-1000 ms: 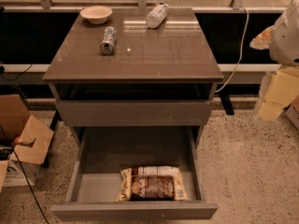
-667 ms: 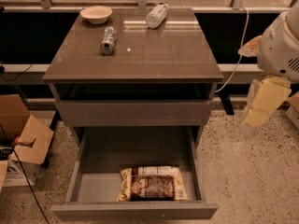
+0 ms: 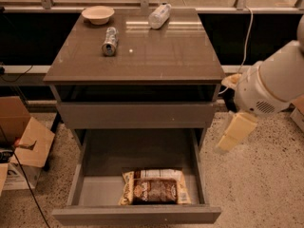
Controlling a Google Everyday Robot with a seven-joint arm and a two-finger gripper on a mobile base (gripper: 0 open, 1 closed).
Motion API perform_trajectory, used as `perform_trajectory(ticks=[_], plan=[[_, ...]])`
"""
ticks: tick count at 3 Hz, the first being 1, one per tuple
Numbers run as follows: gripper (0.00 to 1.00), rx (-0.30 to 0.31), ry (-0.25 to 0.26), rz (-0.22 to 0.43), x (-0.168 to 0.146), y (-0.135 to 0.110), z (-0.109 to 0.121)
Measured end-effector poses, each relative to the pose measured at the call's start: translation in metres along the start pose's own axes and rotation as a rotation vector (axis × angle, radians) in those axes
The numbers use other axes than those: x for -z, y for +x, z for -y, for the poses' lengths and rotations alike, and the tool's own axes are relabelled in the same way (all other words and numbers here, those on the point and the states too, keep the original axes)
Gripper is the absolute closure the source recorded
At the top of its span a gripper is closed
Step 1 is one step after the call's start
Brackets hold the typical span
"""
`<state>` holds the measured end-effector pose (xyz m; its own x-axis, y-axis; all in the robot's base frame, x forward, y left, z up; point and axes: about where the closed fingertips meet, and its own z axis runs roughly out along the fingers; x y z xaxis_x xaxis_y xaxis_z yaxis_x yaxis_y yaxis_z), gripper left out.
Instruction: Pick brown chip bag from middle drawer and place on counter
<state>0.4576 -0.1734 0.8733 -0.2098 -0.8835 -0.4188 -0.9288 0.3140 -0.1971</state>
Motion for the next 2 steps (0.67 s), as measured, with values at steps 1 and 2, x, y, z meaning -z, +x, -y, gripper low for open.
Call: perform_trajectory(ticks=[1,2], plan=[[0.0,-0.052,-0.022,0.047,-0.038,0.013,0.003],[0.0,-0.106,-0.079,0.096,-0.095,0.031,0.009]])
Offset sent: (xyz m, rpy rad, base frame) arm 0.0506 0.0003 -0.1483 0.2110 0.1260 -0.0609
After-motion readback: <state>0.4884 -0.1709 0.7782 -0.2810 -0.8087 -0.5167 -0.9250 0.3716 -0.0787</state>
